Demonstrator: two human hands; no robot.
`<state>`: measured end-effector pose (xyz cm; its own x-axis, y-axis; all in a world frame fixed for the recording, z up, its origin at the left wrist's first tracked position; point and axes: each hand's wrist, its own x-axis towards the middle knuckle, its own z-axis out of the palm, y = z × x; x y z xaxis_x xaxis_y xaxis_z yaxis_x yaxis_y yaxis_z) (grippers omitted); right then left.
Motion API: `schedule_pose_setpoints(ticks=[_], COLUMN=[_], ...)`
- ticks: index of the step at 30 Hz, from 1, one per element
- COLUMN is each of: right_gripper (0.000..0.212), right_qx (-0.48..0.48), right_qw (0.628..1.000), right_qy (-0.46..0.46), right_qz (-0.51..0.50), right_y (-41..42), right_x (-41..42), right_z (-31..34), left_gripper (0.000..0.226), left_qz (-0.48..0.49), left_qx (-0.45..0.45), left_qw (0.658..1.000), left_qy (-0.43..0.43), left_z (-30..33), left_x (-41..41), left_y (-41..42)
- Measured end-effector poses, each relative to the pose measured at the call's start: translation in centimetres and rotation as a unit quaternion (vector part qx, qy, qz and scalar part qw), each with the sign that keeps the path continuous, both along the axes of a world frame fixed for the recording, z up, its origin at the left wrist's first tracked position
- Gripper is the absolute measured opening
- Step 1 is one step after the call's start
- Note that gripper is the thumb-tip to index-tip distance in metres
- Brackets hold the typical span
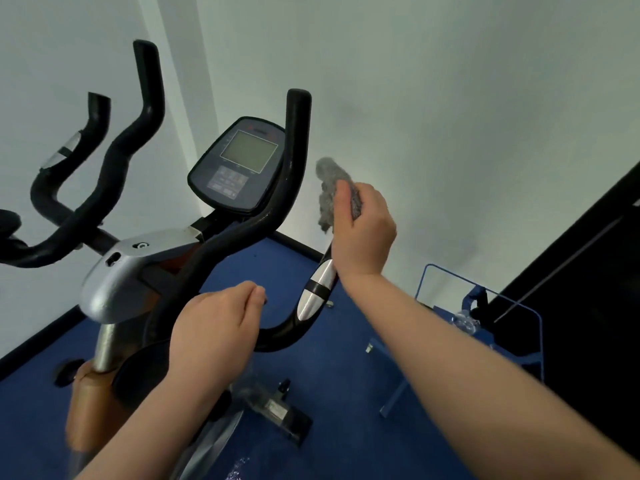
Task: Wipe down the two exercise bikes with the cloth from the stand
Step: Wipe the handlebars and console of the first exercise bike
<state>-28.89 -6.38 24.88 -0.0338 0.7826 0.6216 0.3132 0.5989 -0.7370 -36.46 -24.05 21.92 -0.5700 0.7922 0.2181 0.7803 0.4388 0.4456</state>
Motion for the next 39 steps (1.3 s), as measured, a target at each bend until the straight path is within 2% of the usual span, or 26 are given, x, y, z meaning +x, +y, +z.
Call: schedule_pose_setpoints(ticks=[1,2,3,4,5,6,7,8,9,10,12,13,15,18,25,31,33,36,39], right_gripper=[0.025,0.024,0.023,0.021,0.022,0.023,0.025,0.027,0.026,0.024,0.022,0.022,0.025,0.03,0.034,0.038,0.036,0.034,0.034], right_qx=[-0.051,-0.073,-0.045,0.029,0.11,0.17,0.19,0.178,0.148,0.102,0.002,-0.046,-0.137,-0.237,-0.265,-0.39,-0.385,-0.324,-0.317], right_qw=[0.998,0.997,0.999,0.995,0.974,0.937,0.903,0.891,0.904,0.934,0.986,0.993,0.98,0.944,0.932,0.874,0.884,0.917,0.924], right_qy=[0.032,0.026,-0.019,-0.095,-0.185,-0.267,-0.327,-0.349,-0.327,-0.264,-0.077,0.008,0.133,0.224,0.243,0.268,0.24,0.207,0.175], right_qz=[-0.02,-0.027,-0.017,0.015,0.074,0.146,0.203,0.23,0.232,0.217,0.15,0.109,0.057,0.053,0.035,0.108,0.112,0.106,0.118], right_y=[-0.7,-1.2,-1.1,-0.5,0.4,1.8,3.0,3.7,3.8,3.3,1.4,0.6,-0.3,-0.8,-2.7,-8.8,-7.6,-4.5,-4.8], right_x=[-0.6,-0.8,-0.3,0.6,1.8,2.7,3.3,3.5,3.4,2.9,1.4,0.7,-0.3,-0.6,-0.5,0.5,0.4,0.2,0.5], right_z=[-0.1,-0.2,-0.1,0.1,0.6,1.3,1.9,2.4,2.4,2.1,1.0,0.5,0.2,0.4,-0.5,-4.9,-4.1,-1.7,-2.3], left_gripper=[0.039,0.039,0.041,0.043,0.045,0.047,0.048,0.048,0.048,0.047,0.046,0.046,0.046,0.045,0.041,0.042,0.043,0.045,0.045], left_qz=[-0.001,-0.001,0.0,0.0,-0.003,-0.003,-0.003,-0.004,-0.006,-0.006,-0.006,-0.009,-0.013,-0.019,-0.032,-0.028,-0.029,-0.025,-0.014], left_qx=[0.001,0.001,0.0,-0.001,-0.003,-0.005,-0.007,-0.011,-0.014,-0.015,-0.016,-0.017,-0.013,-0.025,-0.03,-0.015,-0.013,-0.008,0.003], left_qw=[1.0,1.0,1.0,1.0,1.0,1.0,1.0,1.0,1.0,1.0,1.0,1.0,1.0,0.999,0.999,0.999,0.999,1.0,1.0], left_qy=[0.0,0.0,0.002,0.006,0.011,0.012,0.012,0.01,0.01,0.01,0.016,0.018,0.019,0.024,0.031,0.029,0.025,0.015,0.01], left_z=[0.0,0.0,0.0,0.1,0.1,0.2,0.2,0.3,0.3,0.3,0.4,0.4,0.5,0.5,0.2,0.0,0.1,0.1,0.0], left_x=[0.0,0.0,0.0,0.1,0.1,0.0,0.0,0.0,0.0,-0.1,0.0,0.2,0.2,0.1,0.0,-0.1,-0.2,-0.1,0.0], left_y=[0.0,0.0,0.0,0.0,0.1,0.1,0.2,0.2,0.3,0.3,0.2,0.2,0.3,0.3,0.5,0.4,0.5,0.4,0.4])
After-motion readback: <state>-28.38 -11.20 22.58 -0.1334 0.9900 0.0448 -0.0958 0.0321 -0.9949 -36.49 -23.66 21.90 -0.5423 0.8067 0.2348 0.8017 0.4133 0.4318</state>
